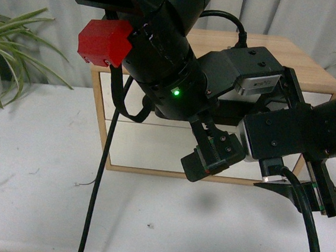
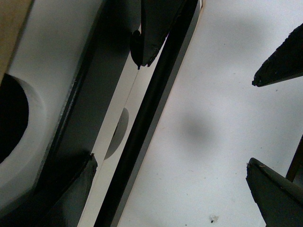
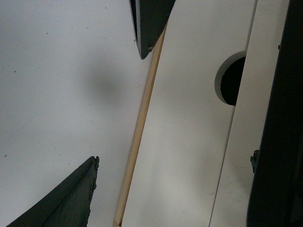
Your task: Pull drawer
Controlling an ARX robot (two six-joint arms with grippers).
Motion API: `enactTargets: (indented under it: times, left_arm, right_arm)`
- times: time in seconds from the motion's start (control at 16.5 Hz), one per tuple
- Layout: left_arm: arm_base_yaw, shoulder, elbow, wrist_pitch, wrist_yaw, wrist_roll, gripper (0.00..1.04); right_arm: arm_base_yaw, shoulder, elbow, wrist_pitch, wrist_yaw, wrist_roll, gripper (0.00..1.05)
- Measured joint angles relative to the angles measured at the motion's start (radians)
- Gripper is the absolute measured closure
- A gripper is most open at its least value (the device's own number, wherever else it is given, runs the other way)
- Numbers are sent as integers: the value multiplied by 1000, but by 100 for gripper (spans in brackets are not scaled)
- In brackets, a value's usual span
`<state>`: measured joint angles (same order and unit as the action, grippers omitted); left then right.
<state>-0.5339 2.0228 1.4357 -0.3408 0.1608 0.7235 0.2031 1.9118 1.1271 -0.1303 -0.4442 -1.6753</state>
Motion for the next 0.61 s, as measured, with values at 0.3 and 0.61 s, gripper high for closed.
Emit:
enactTargets:
  times: [0.3, 0.61]
  left_arm:
    - [-7, 2, -8, 7, 15, 11, 7]
    - [-20, -28, -83, 39, 50, 6, 7]
  right_arm:
    - [0, -16, -29, 8, 3, 5, 6]
    - [0, -79, -87, -25, 3, 56, 6]
